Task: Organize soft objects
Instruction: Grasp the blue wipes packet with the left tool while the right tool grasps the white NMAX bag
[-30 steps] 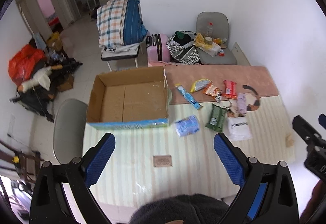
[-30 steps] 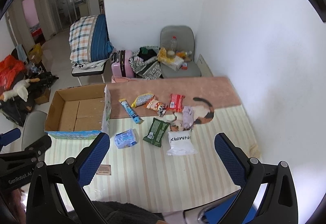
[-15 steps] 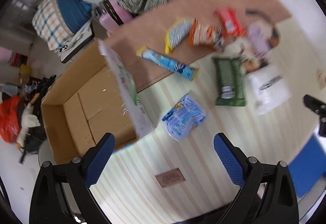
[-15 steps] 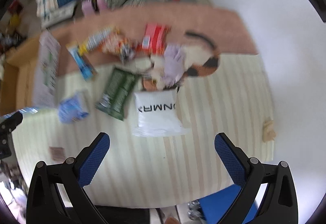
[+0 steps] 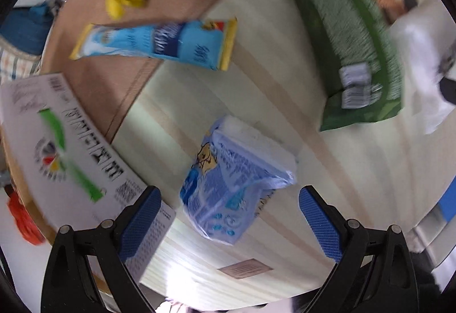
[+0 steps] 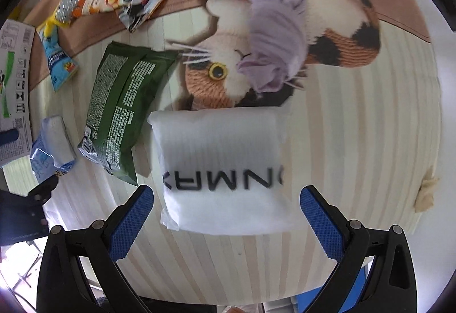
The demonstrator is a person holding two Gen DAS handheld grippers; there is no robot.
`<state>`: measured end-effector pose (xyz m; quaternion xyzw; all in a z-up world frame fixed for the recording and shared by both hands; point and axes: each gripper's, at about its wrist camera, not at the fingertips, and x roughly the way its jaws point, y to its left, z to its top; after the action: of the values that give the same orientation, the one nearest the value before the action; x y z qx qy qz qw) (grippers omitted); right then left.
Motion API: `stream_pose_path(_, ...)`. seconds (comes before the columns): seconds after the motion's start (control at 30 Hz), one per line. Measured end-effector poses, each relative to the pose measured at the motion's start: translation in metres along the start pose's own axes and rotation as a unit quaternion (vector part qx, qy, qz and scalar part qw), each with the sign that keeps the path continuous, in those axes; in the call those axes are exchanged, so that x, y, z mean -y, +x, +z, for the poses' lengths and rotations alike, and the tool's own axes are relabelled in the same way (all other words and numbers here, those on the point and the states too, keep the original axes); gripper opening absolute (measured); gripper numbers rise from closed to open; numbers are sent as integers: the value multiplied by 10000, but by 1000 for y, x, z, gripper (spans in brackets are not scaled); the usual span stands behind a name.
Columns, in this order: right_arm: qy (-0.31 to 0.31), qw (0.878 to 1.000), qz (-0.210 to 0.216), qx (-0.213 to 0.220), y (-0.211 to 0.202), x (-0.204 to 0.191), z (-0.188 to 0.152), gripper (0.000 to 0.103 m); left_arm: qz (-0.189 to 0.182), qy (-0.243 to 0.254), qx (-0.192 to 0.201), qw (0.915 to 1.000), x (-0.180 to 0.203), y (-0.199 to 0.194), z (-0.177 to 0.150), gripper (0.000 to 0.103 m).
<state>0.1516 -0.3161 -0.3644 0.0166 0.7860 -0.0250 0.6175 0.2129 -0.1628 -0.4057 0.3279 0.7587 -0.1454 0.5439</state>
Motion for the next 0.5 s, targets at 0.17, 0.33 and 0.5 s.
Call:
stream_pose_path(0.17, -157, 9997, -67, -187, 24, -8, 4, 103, -171, 257, -472, 9984, 9, 29, 3, 89)
stream_pose_path(0.33, -29, 9998, 11, -174, 41, -10, 8, 102, -1057, -860, -497, 9894, -12, 31, -5, 59)
stream_pose_path(0.5, 248, 9993, 182, -192, 45, 1, 6, 96, -2285, -2384, -228, 9436, -39, 38, -27, 60)
